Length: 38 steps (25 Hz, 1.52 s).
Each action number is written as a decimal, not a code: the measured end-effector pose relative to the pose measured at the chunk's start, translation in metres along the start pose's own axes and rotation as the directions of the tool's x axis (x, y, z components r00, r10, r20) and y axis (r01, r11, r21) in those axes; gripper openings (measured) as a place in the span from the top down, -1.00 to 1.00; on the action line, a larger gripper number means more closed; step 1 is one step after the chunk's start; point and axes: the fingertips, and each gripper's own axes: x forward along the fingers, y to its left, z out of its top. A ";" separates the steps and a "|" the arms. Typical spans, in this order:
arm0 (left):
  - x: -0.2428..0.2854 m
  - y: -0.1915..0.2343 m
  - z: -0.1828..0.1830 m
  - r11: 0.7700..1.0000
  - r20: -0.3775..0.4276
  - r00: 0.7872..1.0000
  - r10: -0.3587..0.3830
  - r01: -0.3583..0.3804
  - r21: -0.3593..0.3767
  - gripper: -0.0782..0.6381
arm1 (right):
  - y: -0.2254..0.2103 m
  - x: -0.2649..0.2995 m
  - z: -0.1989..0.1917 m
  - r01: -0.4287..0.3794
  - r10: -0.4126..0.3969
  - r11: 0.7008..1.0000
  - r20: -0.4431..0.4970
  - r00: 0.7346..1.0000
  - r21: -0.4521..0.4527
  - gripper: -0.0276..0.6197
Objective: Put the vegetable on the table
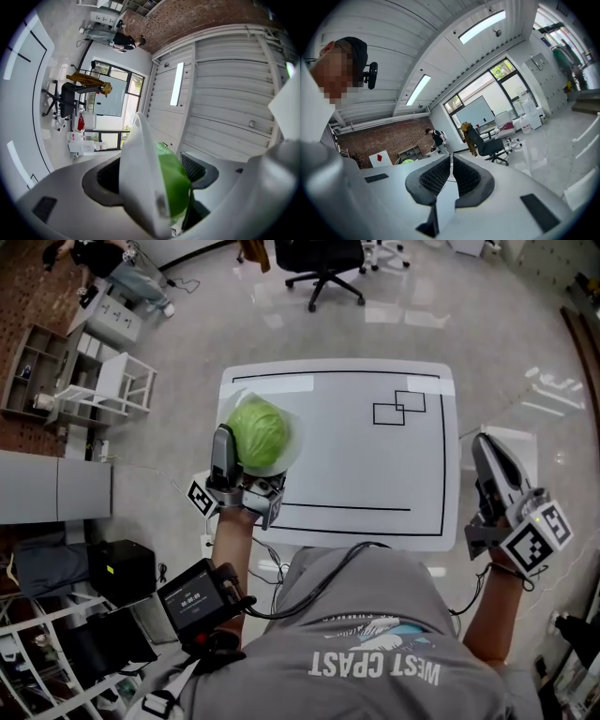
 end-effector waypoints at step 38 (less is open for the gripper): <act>-0.058 0.132 0.043 0.961 -0.048 0.964 0.261 -0.264 -0.076 -0.27 | 0.017 0.077 -0.029 0.016 -0.018 1.000 -0.144 0.989 -0.019 0.89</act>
